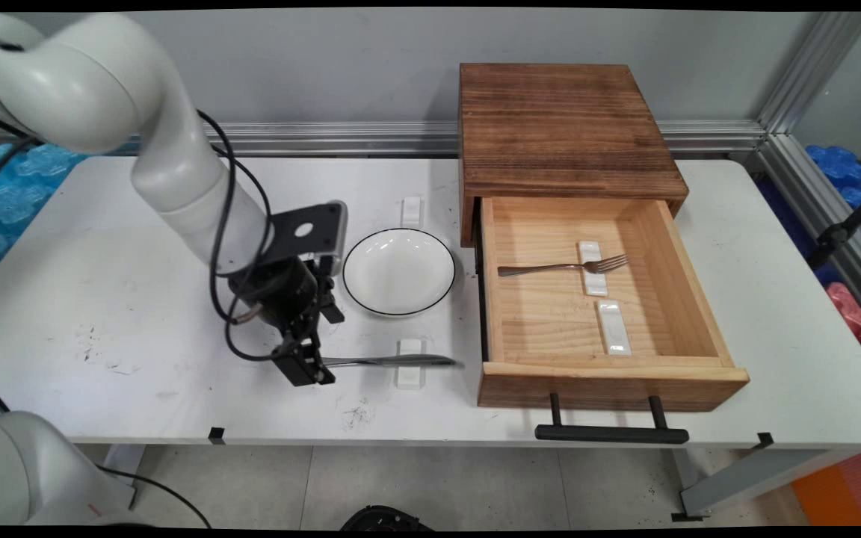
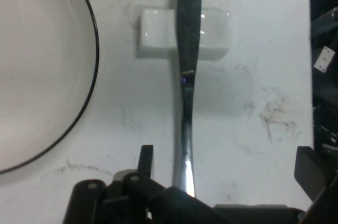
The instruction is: Pick up the knife from the right of the white plate
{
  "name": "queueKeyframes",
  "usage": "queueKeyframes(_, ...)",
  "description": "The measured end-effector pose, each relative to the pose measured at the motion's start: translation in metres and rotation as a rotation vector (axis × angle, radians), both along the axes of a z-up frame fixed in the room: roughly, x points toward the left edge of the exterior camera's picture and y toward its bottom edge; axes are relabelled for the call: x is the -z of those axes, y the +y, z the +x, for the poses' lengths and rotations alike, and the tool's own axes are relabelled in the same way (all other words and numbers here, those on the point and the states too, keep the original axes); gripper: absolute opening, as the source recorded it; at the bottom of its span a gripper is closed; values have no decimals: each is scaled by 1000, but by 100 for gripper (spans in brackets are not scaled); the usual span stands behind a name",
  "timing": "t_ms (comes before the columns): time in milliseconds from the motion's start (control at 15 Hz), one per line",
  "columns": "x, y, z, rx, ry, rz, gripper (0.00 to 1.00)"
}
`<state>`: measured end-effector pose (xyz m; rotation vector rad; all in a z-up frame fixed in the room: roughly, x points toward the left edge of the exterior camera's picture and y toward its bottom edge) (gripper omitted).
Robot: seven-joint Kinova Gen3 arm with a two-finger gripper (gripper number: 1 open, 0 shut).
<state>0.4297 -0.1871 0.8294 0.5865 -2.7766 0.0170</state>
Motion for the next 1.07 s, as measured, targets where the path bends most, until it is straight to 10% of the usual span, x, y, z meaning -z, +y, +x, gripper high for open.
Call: queueKeyframes(1067, 46, -22, -16, 33, -17, -29, 100)
